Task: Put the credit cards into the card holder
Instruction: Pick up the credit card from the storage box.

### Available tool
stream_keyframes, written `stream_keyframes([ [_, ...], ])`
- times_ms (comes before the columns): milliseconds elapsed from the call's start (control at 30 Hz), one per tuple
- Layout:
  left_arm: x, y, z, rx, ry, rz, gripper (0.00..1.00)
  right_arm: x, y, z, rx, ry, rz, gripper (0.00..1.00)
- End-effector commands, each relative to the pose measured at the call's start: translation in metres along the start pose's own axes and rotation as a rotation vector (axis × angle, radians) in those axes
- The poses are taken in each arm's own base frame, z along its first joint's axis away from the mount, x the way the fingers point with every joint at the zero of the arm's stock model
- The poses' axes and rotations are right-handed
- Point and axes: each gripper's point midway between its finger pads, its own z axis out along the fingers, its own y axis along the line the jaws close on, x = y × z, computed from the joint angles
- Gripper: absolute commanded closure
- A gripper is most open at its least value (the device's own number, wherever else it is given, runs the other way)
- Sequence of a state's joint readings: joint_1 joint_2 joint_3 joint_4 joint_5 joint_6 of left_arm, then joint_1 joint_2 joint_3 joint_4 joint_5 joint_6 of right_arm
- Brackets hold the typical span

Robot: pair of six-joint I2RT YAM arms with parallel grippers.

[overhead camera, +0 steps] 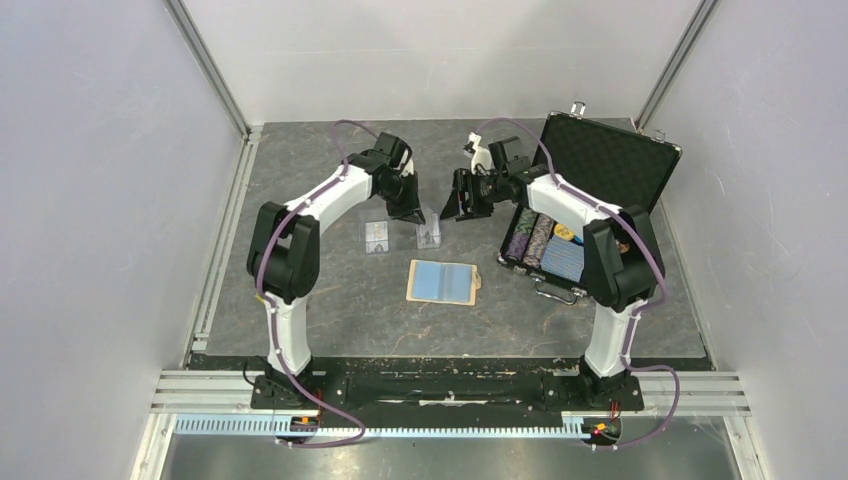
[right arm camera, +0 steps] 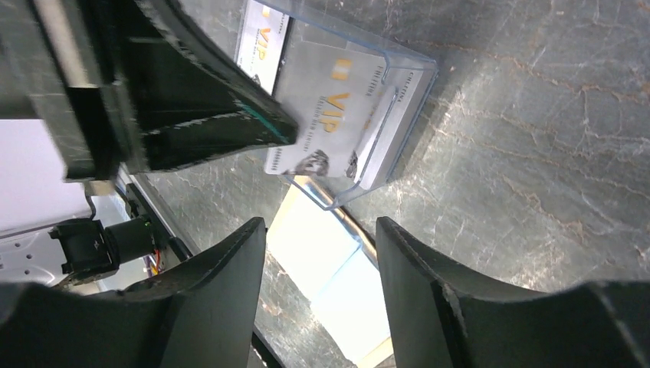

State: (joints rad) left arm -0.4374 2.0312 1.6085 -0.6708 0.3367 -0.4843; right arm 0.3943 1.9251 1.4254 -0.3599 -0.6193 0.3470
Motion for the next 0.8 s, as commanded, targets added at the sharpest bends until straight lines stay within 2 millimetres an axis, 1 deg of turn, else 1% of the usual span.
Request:
stream_keyframes([
  [0, -0.008, -0.016, -0.045, 0.017, -0.109, 0.04, 0.98, -0.009, 0.01, -0.021, 0.006, -0.07, -0.054, 0.41],
  [100, -0.004, -0.024, -0.057, 0.068, -0.138, 0.059, 0.98, 0.002, 0.008, -0.026, 0.018, -0.063, -0.054, 0.4],
  [167, 0.004, -0.03, -0.061, 0.116, -0.137, 0.06, 0.98, 0.01, 0.006, -0.029, 0.027, -0.058, -0.056, 0.4],
  [233, 0.01, -0.04, -0.065, 0.186, -0.138, 0.069, 0.98, 0.022, 0.002, -0.032, 0.039, -0.046, -0.054, 0.39],
  [333, 0.027, -0.048, -0.064, 0.274, -0.111, 0.064, 0.98, 0.038, -0.002, -0.035, 0.051, -0.029, -0.048, 0.39],
  [433, 0.044, -0.052, -0.059, 0.335, -0.078, 0.062, 0.98, 0.058, -0.008, -0.038, 0.062, -0.002, -0.035, 0.39],
  [600, 0.073, -0.046, -0.046, 0.354, -0.012, 0.061, 0.98, 0.09, -0.017, -0.041, 0.076, 0.043, -0.012, 0.39],
  [733, 0.092, -0.044, -0.033, 0.365, 0.029, 0.048, 0.98, 0.11, -0.024, -0.043, 0.089, 0.072, 0.002, 0.39],
  [767, 0.094, -0.045, -0.031, 0.37, 0.03, 0.043, 0.98, 0.115, -0.026, -0.043, 0.091, 0.082, 0.006, 0.39],
])
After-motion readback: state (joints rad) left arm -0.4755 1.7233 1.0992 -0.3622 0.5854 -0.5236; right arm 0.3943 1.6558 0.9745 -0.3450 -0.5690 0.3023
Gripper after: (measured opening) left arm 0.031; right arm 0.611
